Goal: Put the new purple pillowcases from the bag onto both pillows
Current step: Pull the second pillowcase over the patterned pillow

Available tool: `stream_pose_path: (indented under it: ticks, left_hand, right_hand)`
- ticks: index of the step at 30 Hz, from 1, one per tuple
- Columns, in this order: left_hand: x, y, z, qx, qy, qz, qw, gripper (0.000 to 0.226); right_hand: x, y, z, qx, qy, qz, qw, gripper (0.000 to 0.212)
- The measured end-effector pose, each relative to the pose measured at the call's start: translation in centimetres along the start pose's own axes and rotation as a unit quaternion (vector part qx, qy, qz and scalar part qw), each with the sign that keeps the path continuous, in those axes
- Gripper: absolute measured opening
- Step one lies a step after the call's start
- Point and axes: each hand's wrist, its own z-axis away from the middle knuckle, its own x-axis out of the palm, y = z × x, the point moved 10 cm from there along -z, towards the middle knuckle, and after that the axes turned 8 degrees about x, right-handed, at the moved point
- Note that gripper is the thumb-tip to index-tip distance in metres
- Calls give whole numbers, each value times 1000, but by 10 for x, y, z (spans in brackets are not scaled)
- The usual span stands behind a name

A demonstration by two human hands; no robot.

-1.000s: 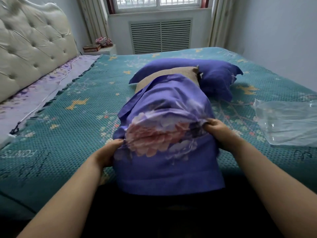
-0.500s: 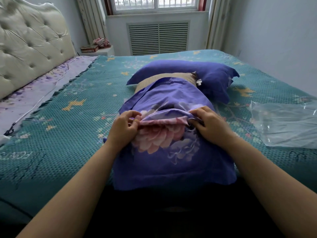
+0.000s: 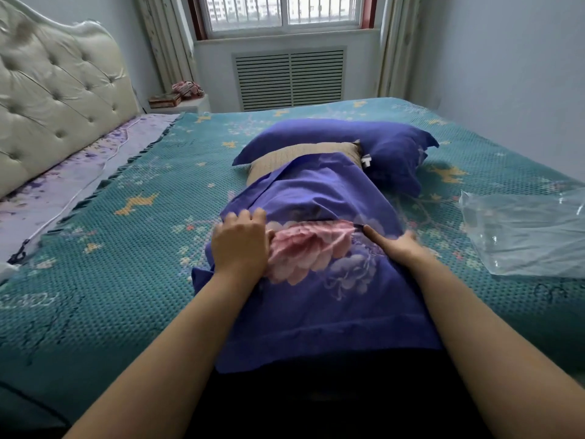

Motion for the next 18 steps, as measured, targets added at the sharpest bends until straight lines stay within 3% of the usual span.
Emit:
stream_pose_path:
  ticks: [1,3,5,7,9,12,13,14,16,18]
  left_hand:
    - [-4,11,3,15,-33,-6,999,22]
    - [6,24,8,25,-125,51,991,30]
    - [32,29,18,-7,-254,162,954,62]
    - [51,28,29,-60,-327,260,907,90]
    - [64,24,31,-112,-333,319,880,100]
    - [73,17,12,-196,-239,445,841,123]
    - [78,16,8,-220,-215,506,806,130]
    - [88,19,6,-240,-202,583,749,129]
    - [84,44,15,-269,-204,723,603,97]
    - [74,69,15,-264,-204,776,535,64]
  right_hand:
    - [16,8,0,25,-93,-59,994,129]
    - [31,25,-11,52,-175,-123,976,118]
    - [42,32,-22,54,-213,-202,954,106]
    - [53,21,-7,57,-235,-291,926,81]
    - [53,-1,12,16,-234,-340,911,51]
    - [23,-54,30,-122,-150,-344,919,14]
    - [10,-76,40,-169,-114,-325,923,11]
    - [-3,-96,50,-207,-79,-296,929,9]
    - [-27,-139,79,-294,-15,-227,928,9]
    - [-37,-182,116,-398,56,-87,911,20]
